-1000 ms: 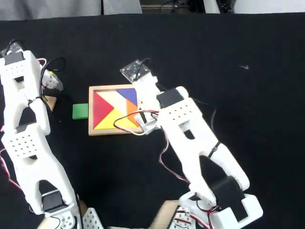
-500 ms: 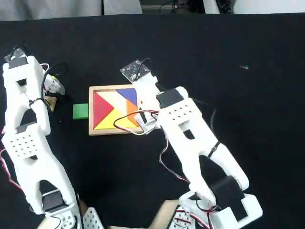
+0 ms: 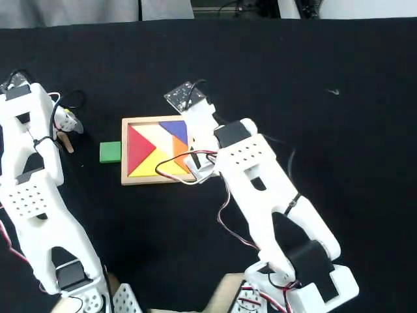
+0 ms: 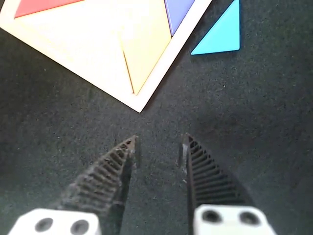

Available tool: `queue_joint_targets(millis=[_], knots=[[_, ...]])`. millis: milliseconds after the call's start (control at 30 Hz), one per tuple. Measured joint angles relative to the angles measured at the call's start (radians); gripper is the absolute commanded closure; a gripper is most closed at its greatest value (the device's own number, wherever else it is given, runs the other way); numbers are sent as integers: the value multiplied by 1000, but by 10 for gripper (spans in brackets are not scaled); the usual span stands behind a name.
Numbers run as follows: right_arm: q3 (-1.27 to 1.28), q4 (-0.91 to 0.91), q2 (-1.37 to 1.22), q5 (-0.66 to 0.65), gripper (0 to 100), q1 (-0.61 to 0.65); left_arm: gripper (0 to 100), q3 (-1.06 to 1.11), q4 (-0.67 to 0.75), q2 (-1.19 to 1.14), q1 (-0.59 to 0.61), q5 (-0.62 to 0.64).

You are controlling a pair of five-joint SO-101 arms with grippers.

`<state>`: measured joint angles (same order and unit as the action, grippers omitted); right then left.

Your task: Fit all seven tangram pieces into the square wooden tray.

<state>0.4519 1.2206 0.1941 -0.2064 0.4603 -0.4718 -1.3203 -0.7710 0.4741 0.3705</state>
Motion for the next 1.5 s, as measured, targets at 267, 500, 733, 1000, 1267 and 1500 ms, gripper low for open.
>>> queue_joint_targets(millis=[267,500,733,1000,1267,1500], knots=[[3,-15,0,21,858,0,902,5,0,0,0,-3],[6,-15,0,28,858,0,960,3,-29,9,2,0],[26,-49,0,26,858,-55,961,-60,-178,11,3,-5],[35,-81,0,28,858,-284,970,-232,-423,224,-98,-183],[164,-184,0,28,858,-384,970,38,-430,555,-411,-327],[282,-310,0,28,858,-410,970,236,-299,620,-663,-253]])
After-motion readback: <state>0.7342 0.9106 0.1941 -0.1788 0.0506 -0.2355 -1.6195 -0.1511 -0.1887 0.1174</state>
